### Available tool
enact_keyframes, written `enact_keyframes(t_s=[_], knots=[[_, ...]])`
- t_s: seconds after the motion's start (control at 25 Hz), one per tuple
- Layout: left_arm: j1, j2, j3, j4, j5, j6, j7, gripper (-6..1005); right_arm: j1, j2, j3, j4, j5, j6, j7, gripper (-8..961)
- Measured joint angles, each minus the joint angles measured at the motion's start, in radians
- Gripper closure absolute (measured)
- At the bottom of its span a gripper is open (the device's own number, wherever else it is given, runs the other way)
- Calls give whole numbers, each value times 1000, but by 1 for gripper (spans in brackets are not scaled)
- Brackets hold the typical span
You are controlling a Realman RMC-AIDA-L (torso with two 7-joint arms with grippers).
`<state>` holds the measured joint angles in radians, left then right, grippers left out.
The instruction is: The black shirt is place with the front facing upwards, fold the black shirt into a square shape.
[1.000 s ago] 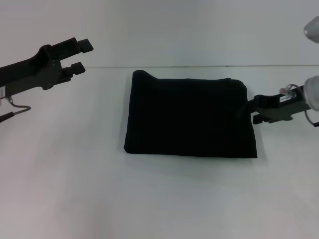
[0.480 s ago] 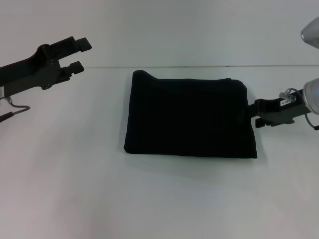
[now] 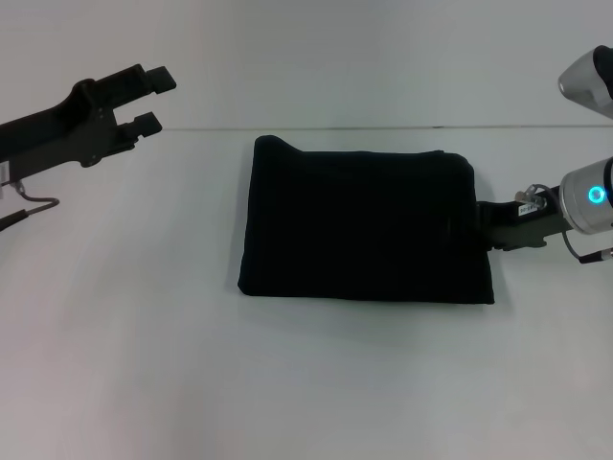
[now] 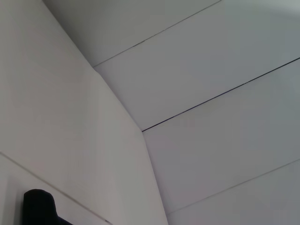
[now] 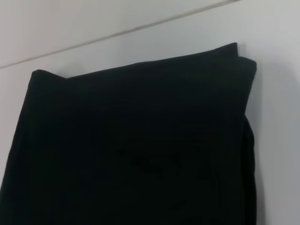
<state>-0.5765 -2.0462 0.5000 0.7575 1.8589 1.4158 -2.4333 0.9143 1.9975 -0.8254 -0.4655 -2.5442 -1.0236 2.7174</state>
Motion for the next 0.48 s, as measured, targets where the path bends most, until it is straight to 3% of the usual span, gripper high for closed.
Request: enact_keyframes(t_s=[0.28, 0.48], knots=[[0, 0, 0, 0, -2, 0, 0, 187, -8, -2, 11, -13, 16, -9, 8, 347], [1, 0, 0, -6, -3, -4, 3, 187, -8, -5, 11, -13, 20, -18, 6, 575]])
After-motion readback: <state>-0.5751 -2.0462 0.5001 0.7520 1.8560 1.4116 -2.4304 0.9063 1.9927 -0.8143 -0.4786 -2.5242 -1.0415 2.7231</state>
